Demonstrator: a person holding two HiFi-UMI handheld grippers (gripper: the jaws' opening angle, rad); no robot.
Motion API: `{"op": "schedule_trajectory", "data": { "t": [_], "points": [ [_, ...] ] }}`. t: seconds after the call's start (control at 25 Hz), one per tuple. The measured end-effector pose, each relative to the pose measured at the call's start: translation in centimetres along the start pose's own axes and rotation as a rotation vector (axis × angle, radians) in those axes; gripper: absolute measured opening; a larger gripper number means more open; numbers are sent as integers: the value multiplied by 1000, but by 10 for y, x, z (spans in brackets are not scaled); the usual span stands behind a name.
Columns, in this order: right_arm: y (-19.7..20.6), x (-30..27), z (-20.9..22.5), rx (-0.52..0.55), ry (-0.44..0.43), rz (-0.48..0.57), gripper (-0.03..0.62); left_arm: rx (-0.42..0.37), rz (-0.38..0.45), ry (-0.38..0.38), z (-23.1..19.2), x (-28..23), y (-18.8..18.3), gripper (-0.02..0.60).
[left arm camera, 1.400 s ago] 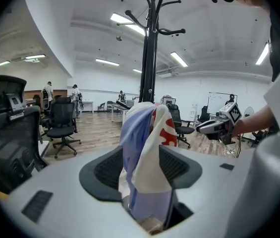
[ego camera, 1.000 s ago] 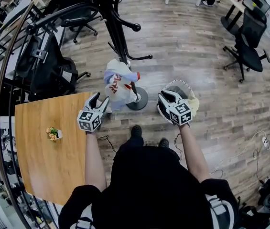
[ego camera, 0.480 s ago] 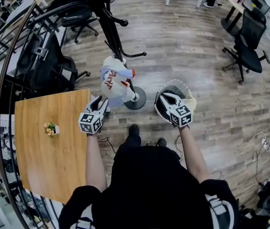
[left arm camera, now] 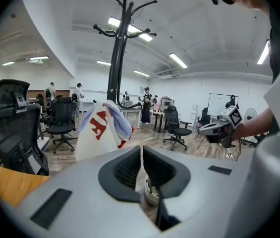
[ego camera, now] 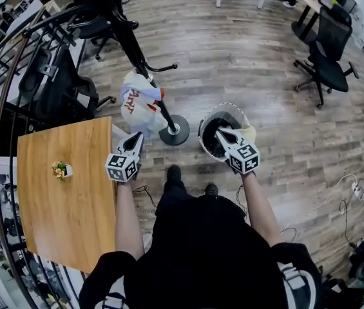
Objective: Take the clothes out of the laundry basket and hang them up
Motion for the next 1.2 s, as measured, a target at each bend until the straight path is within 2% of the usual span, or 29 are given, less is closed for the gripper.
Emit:
{"op": "schedule_trajectory", "data": {
  "t": [0.16, 0.36, 0.8, 1.0, 1.2],
  "points": [
    [19, 37, 16, -13, 28, -8, 5, -4, -15, 11, 34, -11, 8, 31],
    [52, 95, 44, -56, 98, -19, 5, -37, -56, 77, 88, -37, 14, 31],
    [95, 179, 88, -158, 240, 10, 5, -141, -79, 236, 174, -98, -12, 31],
    [111, 199, 99, -210, 305, 18, 5, -176, -126, 315, 198, -120, -8, 31],
    [123, 208, 102, -250, 367, 11, 5, -177, -143, 379, 206, -149, -4, 31]
  ]
}}
Point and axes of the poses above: the fingertips, and each gripper's own axes: x backward along the fingers, z to its right, y out of its underside, the point moved 4 cm from there along x, backward along the fingers
